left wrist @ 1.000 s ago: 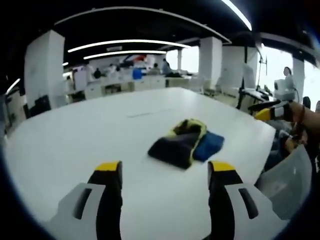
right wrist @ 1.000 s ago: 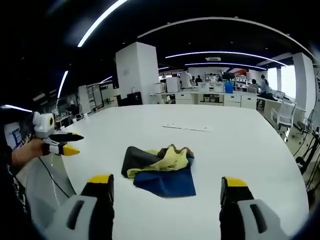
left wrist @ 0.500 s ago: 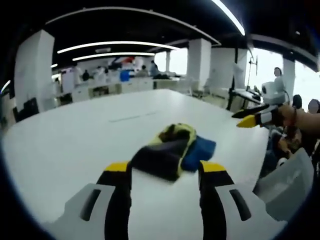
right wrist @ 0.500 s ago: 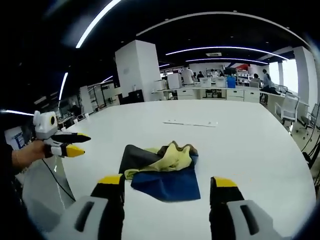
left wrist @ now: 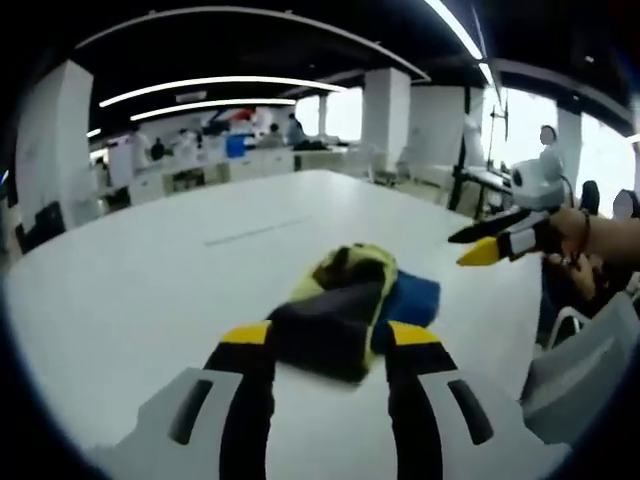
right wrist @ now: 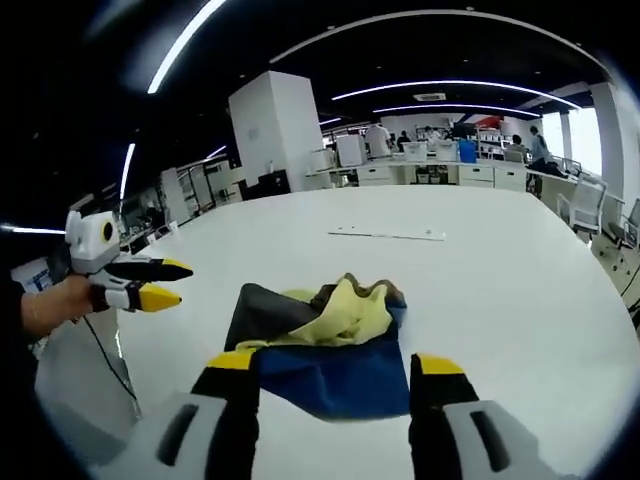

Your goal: Fold the garment on the visible template until the final outline fits inside the template.

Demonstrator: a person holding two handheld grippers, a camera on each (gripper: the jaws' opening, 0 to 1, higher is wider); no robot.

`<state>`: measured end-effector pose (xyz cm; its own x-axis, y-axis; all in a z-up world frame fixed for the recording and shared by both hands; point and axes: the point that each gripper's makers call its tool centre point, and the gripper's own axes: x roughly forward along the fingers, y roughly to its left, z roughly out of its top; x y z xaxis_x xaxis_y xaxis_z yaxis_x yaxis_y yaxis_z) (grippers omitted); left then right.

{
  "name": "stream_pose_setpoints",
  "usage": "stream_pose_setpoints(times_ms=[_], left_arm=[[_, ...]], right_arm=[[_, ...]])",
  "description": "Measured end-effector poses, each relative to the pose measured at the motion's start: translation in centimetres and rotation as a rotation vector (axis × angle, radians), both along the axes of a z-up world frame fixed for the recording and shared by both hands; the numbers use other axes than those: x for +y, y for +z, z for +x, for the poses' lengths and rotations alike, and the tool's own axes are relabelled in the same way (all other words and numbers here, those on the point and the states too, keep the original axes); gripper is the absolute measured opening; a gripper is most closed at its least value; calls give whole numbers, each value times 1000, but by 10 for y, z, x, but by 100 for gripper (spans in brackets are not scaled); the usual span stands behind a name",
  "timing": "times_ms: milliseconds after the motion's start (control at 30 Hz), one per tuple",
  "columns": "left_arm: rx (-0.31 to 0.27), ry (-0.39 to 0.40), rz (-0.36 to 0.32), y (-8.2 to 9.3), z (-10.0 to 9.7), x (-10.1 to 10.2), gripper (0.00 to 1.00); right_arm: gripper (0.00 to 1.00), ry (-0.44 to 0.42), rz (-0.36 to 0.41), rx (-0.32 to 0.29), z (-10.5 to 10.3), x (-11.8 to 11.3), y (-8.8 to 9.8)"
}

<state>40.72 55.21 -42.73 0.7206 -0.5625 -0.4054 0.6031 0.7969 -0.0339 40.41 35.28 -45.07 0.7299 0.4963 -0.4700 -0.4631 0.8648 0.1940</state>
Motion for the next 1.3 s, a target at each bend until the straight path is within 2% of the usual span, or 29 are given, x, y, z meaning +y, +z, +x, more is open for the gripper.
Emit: stream_pose_setpoints(times_ms=[367, 800, 1033, 1300], left_arm=[[27, -30, 24, -16, 33, -7, 38], [60, -123, 18, -43, 24, -52, 28], [49, -149, 7, -48, 25, -76, 22], [20, -148, 26, -57, 31, -97, 23]], right_arm=[[47, -6, 15, 48, 24, 17, -23], [40, -6, 13, 133, 30, 26, -60], [33, -42, 41, 149, 34, 31, -68], [26, -87, 58, 151, 38, 34, -72]])
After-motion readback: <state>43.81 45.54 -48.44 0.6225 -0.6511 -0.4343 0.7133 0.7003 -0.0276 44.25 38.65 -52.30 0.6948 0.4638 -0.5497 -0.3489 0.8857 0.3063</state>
